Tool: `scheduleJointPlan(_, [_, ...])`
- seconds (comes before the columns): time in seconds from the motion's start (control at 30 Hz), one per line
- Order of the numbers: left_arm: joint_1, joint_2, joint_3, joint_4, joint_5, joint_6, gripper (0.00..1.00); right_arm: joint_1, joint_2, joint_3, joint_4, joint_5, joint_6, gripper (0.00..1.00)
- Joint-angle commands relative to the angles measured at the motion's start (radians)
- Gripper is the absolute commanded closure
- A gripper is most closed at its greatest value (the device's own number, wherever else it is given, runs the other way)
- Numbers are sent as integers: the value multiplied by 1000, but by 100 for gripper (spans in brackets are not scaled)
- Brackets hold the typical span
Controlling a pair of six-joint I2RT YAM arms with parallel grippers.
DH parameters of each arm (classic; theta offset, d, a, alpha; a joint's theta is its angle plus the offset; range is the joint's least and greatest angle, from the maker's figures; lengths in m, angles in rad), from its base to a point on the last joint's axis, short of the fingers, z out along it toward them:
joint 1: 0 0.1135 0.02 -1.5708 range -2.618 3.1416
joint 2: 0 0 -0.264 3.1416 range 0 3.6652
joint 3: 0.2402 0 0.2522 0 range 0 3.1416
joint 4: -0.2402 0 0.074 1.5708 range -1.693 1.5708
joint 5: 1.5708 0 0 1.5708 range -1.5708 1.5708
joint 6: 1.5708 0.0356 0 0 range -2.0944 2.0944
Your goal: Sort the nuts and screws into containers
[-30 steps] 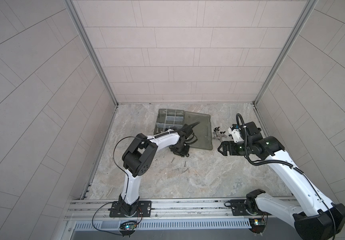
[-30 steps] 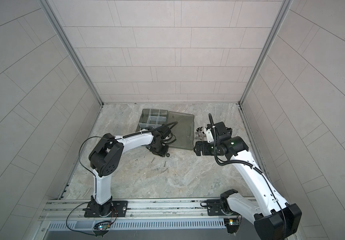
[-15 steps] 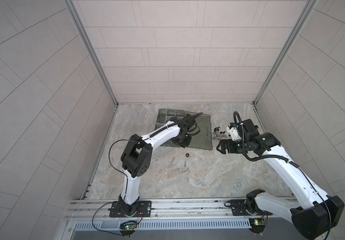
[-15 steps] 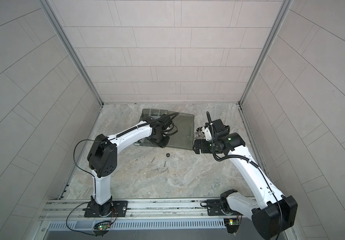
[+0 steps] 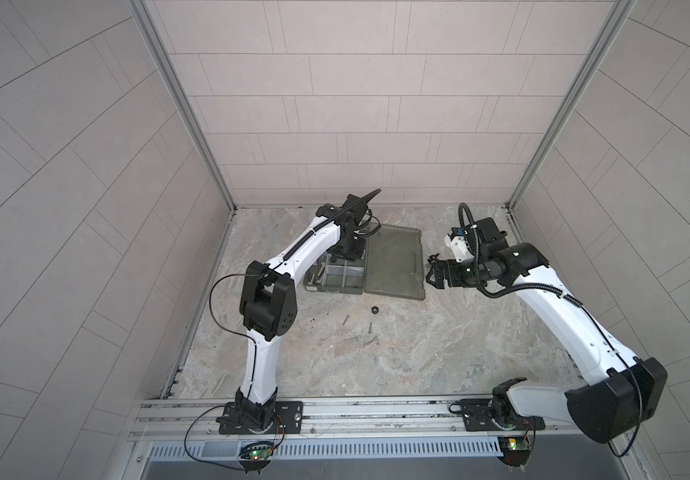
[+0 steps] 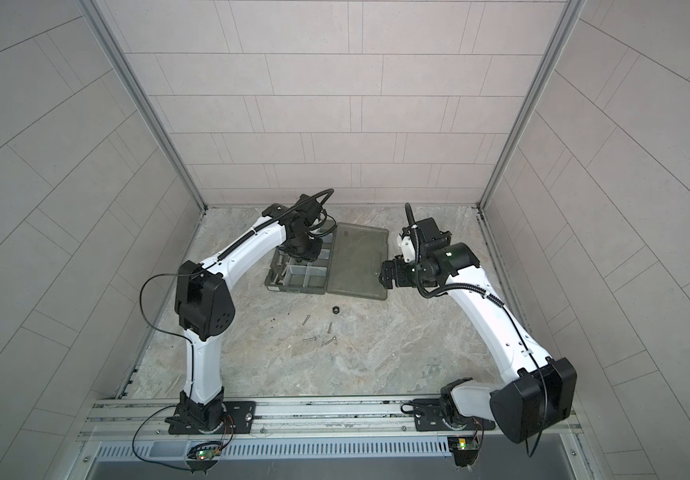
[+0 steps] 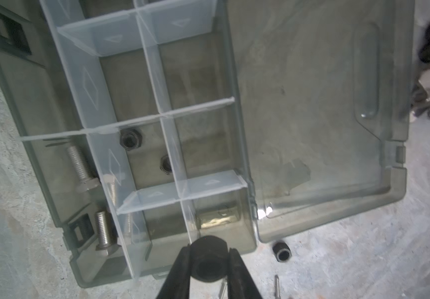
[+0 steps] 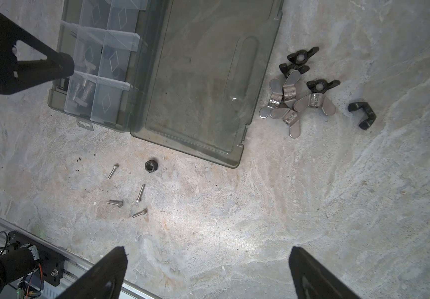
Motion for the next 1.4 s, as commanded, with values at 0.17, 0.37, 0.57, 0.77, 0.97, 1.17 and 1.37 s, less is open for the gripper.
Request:
scheduleJointPlan(0.17, [66, 112, 86, -42, 20, 32, 76, -1, 108, 111, -19, 19, -22, 1])
scheduleJointPlan(0.37, [104, 161, 120, -32, 47, 31, 75, -1, 175, 167, -30, 22, -29, 1])
scheduleJointPlan(0.57, [120, 191, 145, -34, 60, 34, 65, 0, 230, 225, -51, 21, -30, 1])
scheduleJointPlan(0.77, [120, 192, 156, -35, 70, 28, 58, -1, 235, 238, -71, 25, -25, 1])
scheduleJointPlan(0.97, [95, 115, 123, -32, 121, -8, 58, -1, 186, 201, -73, 29, -15, 1])
scheduleJointPlan(1.17, [-40, 15, -2, -27, 99, -19, 57, -1, 73, 71, -50, 22, 13, 1])
scheduleJointPlan(1.37, [-172, -85, -243, 61, 88, -83, 56, 0, -70, -93, 4, -7, 27, 1])
